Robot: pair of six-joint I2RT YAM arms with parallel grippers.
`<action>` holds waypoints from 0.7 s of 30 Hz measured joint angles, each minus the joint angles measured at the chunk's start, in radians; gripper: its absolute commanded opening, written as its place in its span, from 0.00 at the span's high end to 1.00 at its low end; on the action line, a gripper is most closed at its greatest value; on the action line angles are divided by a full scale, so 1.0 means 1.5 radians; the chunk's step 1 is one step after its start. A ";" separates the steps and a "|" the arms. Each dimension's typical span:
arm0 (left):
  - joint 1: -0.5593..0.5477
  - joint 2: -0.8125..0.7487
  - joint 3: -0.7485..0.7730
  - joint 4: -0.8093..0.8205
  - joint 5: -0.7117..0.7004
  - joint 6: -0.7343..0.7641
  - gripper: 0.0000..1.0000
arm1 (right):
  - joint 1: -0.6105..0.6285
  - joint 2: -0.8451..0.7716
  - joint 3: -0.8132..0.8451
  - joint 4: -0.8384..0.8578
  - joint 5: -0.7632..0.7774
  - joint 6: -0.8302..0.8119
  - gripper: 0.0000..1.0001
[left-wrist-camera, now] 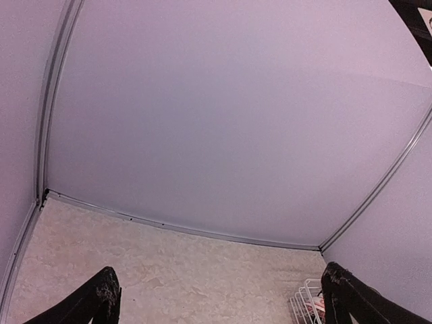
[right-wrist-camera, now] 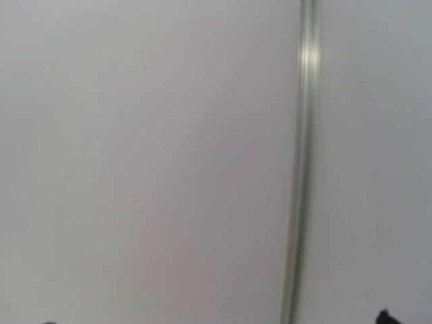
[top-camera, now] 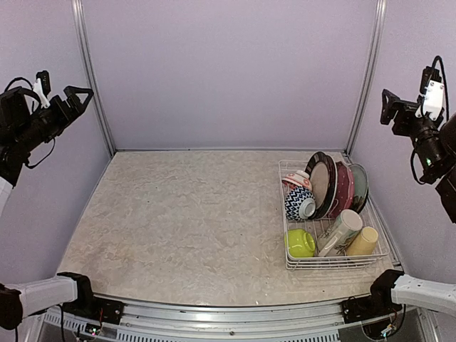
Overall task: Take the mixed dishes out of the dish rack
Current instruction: Grab the plate from the dish rack.
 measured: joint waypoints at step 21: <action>0.126 0.075 -0.050 0.029 0.200 -0.034 0.01 | -0.247 0.091 0.016 -0.324 -0.223 0.235 0.00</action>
